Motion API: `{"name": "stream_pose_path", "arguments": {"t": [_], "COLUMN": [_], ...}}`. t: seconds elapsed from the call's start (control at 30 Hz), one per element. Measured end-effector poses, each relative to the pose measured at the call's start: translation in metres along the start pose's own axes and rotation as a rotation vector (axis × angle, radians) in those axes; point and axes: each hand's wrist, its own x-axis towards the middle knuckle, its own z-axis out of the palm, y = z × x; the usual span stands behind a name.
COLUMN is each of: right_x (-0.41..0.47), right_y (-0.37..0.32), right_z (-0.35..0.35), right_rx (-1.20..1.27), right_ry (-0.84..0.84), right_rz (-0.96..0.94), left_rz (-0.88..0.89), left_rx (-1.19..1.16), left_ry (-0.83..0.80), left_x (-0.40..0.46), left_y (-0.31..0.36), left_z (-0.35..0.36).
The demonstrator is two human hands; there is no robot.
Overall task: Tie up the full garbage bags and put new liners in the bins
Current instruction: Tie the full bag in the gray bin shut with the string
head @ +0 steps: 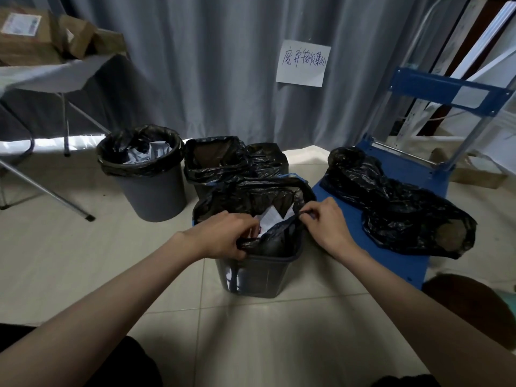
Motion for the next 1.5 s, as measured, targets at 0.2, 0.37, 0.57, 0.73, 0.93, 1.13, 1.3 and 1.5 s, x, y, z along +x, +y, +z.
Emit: {"name": "stream_pose_path", "arguments": {"t": [0.2, 0.37, 0.57, 0.73, 0.93, 1.13, 1.3, 1.5], "right_x": [0.003, -0.001, 0.009, 0.024, 0.047, 0.064, 0.064, 0.059], "right_y": [0.004, -0.002, 0.003, 0.009, 0.006, 0.008, 0.005, 0.005], "right_z": [-0.009, -0.014, -0.007, 0.005, 0.005, 0.012, 0.011, 0.011], "right_rx": [0.064, 0.228, 0.187, 0.253, 0.27, 0.313, 0.348, 0.331], "right_ry": [0.003, 0.058, 0.047, 0.057, 0.101, 0.128, 0.127, 0.079], "right_rz": [0.126, 0.225, 0.285, 0.364, 0.396, 0.419, 0.342, 0.265], "left_rz": [-0.066, -0.101, -0.114, -0.16, -0.258, -0.287, -0.303, -0.226], "left_rx": [-0.25, -0.553, -0.657, -0.608, -0.454, -0.359, -0.318, -0.278], "left_ry": [0.241, 0.065, -0.305, -0.131, 0.104, 0.31, 0.319, 0.294], "left_x": [0.003, 0.007, 0.013, 0.035, 0.075, 0.108, 0.122, 0.128], "left_y": [-0.003, 0.008, 0.011, 0.006, -0.004, -0.008, -0.008, -0.004], "left_z": [-0.016, -0.035, -0.035, -0.032, -0.028, -0.019, -0.009, -0.006]}}
